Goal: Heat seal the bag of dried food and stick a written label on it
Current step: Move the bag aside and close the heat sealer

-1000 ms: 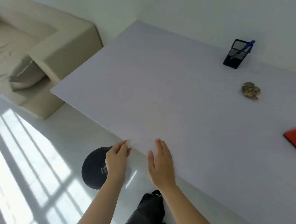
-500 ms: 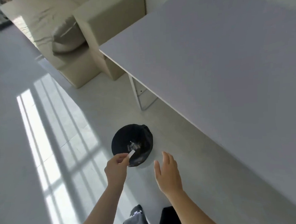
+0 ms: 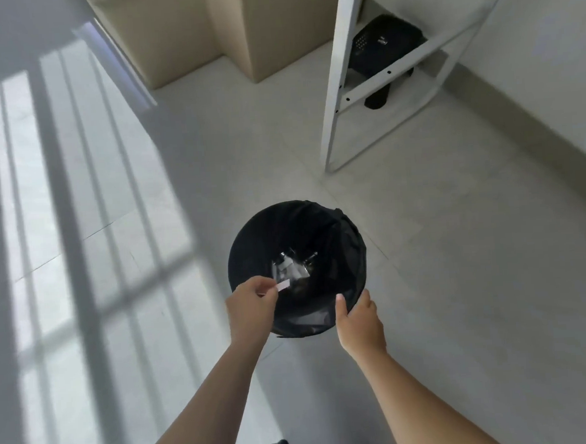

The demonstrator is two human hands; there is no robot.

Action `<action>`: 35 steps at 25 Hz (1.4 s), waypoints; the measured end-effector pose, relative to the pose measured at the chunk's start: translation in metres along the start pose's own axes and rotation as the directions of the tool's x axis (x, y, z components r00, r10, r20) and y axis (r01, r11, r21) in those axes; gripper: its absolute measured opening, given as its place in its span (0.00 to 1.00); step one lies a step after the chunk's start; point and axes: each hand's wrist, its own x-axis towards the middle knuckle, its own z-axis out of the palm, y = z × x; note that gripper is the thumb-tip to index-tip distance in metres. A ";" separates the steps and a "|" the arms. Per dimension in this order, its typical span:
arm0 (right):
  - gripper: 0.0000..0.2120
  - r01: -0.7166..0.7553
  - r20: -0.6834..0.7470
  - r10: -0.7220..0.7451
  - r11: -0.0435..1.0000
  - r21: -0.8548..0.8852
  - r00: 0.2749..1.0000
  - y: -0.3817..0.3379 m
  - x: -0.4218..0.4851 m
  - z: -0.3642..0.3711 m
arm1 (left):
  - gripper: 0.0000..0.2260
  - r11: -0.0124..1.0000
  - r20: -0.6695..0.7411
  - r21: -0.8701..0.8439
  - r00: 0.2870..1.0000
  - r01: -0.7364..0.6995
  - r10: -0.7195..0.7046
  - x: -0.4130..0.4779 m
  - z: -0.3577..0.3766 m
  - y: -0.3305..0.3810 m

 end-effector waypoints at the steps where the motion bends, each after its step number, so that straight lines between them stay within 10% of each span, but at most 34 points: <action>1: 0.29 -0.021 -0.040 0.021 1.000 0.018 0.999 0.003 0.011 0.013 | 0.07 1.000 0.004 0.016 1.000 -0.017 0.017 0.012 0.011 -0.009; 7: 0.09 0.015 -0.294 0.049 0.977 0.211 0.955 0.015 0.038 0.060 | 0.07 0.994 0.071 0.106 0.997 -0.012 0.004 0.060 0.065 -0.043; 14: 0.17 0.045 -0.232 -0.004 0.985 0.169 0.973 0.016 0.026 0.040 | 0.10 0.987 0.054 0.157 0.998 0.030 -0.039 0.049 0.056 -0.027; 25: 0.18 0.281 -0.274 -0.228 0.944 0.172 0.934 -0.128 -0.189 -0.199 | 0.12 0.978 0.098 0.084 0.978 -0.192 0.184 -0.128 -0.152 0.165; 30: 0.15 0.340 -0.491 -0.185 0.907 0.248 0.851 -0.146 -0.283 -0.356 | 0.13 0.877 0.151 -0.009 0.866 -0.481 0.477 -0.232 -0.195 0.297; 35: 0.17 0.289 -0.743 0.023 0.913 0.289 0.668 -0.083 -0.318 -0.490 | 0.15 0.634 0.344 -0.102 0.571 -0.766 0.745 -0.327 -0.147 0.424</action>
